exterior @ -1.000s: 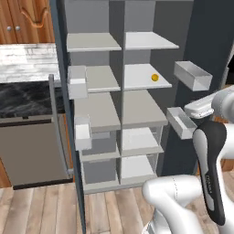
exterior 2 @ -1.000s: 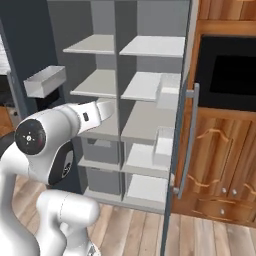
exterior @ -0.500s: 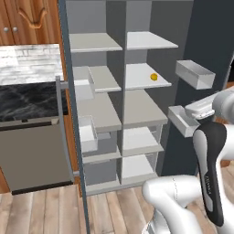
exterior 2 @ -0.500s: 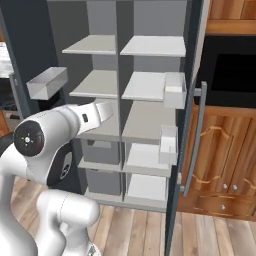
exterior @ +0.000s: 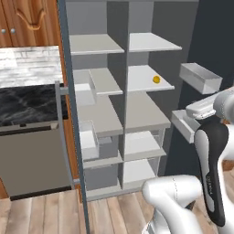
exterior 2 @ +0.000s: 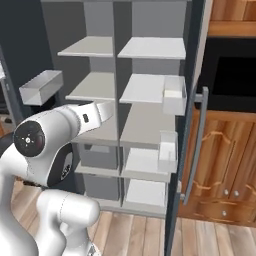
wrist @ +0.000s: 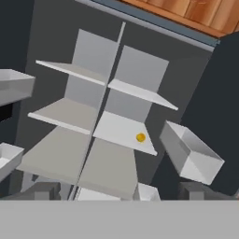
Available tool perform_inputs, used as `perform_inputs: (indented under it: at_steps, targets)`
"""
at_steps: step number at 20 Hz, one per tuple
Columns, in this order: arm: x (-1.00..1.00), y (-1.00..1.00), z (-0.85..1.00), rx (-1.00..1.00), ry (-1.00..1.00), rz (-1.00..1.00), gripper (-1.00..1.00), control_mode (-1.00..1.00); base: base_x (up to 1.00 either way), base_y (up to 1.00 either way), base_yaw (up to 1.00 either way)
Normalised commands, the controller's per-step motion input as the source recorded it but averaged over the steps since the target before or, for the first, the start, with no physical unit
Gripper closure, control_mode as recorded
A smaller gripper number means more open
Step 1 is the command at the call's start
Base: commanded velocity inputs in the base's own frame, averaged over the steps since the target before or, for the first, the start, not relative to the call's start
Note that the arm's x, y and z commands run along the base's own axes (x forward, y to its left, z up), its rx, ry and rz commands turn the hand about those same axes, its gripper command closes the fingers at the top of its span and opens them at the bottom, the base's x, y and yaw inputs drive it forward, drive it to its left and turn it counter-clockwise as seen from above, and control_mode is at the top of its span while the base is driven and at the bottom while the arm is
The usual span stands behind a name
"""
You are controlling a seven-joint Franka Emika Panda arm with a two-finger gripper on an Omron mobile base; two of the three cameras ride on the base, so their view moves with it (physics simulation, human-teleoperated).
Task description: Retrieve the kiwi and mango from the fridge and place them into the bowl on the dining table.
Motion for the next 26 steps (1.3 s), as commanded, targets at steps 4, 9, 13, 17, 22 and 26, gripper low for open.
perform_inputs:
  at_steps: [4,9,13,17,22,26]
  targets:
    - [0.0,0.0,0.0,0.0,0.0,0.0,-1.0,1.0,0.66,0.0,-0.03]
    - [0.0,0.0,0.0,0.0,0.0,0.0,-1.0,1.0,0.78,0.02,-0.06]
    - [0.0,0.0,0.0,0.0,0.0,0.0,-1.0,1.0,0.89,0.04,-0.08]
    - [0.0,0.0,0.0,0.0,0.0,0.0,-1.0,1.0,0.96,0.07,-0.09]
    - [0.0,0.0,0.0,0.0,0.0,0.0,-1.0,1.0,0.97,0.03,-0.09]
    - [0.0,0.0,0.0,0.0,0.0,0.0,-1.0,1.0,0.61,0.0,-0.04]
